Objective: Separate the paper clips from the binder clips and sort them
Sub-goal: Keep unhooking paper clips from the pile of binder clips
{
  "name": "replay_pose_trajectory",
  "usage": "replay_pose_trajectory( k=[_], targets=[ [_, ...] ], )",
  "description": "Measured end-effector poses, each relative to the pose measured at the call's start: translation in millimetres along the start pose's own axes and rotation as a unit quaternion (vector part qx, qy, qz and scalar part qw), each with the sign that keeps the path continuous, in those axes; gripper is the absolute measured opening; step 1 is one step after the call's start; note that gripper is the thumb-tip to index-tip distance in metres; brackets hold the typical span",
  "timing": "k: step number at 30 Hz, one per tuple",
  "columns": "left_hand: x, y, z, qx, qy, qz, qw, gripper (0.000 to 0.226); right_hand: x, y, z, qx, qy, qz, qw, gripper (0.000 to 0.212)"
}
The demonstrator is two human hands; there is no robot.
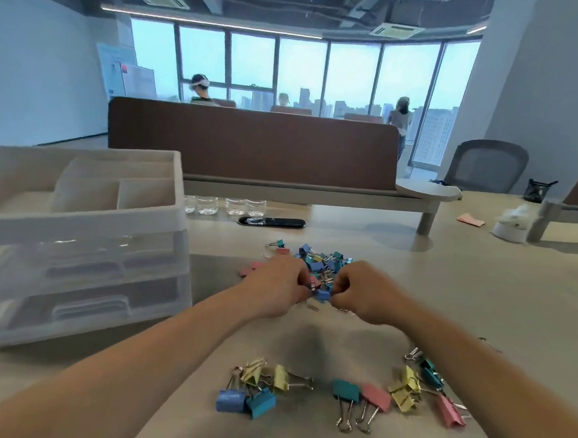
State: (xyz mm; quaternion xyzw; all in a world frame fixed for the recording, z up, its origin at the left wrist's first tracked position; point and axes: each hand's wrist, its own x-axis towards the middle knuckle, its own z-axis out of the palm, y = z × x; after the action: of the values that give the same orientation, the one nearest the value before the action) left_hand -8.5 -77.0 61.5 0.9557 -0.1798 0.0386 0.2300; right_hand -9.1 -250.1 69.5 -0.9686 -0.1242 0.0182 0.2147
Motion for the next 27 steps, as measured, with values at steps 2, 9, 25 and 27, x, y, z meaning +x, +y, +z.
replay_pose_trajectory(
  k=[2,9,25,27],
  targets=[
    [-9,-7,-24,-0.011,0.028,-0.016,0.999,0.011,3,-28,-11,0.003,0.011,-0.031,0.999,0.018],
    [-50,-36,-127,-0.011,0.125,-0.054,0.991,0.012,28,-133,-46,0.047,0.038,-0.123,0.991,0.007],
    [-109,-132,-234,0.104,0.210,-0.178,0.956,0.013,111,-296,-13,0.146,0.008,-0.180,0.973,0.008],
    [-107,-139,-234,0.113,0.201,-0.168,0.958,0.013,119,-301,-9,0.144,0.013,-0.170,0.975,0.009]
  ],
)
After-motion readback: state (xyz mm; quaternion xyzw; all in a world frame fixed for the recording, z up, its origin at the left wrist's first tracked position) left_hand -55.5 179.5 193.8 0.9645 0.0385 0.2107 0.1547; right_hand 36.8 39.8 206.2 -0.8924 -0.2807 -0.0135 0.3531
